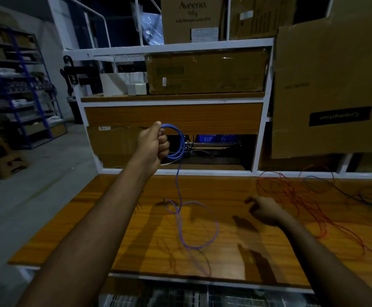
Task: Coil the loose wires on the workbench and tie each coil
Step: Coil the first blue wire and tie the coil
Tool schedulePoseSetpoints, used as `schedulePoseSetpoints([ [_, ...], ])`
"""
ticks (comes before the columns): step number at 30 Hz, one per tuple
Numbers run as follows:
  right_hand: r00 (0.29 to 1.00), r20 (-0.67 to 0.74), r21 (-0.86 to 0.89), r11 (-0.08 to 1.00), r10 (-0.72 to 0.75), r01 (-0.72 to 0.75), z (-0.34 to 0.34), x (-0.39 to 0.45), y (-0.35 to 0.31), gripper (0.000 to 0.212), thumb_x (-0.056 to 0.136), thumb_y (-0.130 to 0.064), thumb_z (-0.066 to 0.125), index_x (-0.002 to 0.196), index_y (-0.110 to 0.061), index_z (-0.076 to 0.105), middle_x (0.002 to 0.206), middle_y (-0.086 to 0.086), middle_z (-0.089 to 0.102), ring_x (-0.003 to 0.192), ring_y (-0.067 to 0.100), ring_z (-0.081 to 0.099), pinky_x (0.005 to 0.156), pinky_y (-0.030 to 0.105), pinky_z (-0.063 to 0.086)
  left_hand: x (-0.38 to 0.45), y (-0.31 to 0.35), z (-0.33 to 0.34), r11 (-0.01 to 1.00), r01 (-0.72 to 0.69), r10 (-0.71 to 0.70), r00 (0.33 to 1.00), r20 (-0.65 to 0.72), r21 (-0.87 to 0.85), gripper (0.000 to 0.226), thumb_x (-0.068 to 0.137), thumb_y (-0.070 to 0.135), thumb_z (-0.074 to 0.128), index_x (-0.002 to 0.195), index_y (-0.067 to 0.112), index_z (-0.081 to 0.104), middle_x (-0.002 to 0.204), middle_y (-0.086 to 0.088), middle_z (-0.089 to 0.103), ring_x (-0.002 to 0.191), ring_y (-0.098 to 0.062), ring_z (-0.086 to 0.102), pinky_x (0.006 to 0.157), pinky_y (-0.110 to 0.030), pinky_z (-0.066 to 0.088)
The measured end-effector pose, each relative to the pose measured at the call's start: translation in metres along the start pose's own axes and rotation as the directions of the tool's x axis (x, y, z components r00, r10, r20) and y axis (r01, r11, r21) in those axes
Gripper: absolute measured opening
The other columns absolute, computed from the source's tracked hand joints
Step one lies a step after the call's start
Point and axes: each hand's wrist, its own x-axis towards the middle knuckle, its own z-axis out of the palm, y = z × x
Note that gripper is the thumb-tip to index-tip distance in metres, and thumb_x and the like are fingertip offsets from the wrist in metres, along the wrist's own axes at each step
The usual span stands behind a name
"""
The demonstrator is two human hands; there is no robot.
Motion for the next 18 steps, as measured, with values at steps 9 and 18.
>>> schedulePoseSetpoints([
  [9,0.906,-0.021,0.448,0.806,-0.424,0.388,0.042,-0.034,-0.113,0.027,0.090,-0.023,0.073,0.112,-0.014,0.061,0.091,0.007,0.073,0.074,0.008,0.068,0.063,0.025,0.056,0.000,0.003,0.009,0.999,-0.008,0.010,1.000,0.025,-0.053,0.042,0.108,0.027,0.033,0.067,0.021,0.032,0.044,0.010,0.025,0.036,-0.006,0.019,0.039,-0.021,0.015],
  [18,0.924,-0.008,0.439,0.829,-0.382,0.346,0.082,-0.029,-0.116,0.040,0.091,-0.006,0.068,0.125,-0.023,0.054,0.085,0.007,0.072,0.057,0.010,0.068,0.055,0.030,0.057,-0.010,0.019,0.002,0.993,-0.031,0.035,0.999,0.031,-0.113,0.041,0.107,0.028,0.034,0.067,0.022,0.035,0.045,0.010,0.025,0.037,-0.005,0.020,0.037,-0.021,0.015],
])
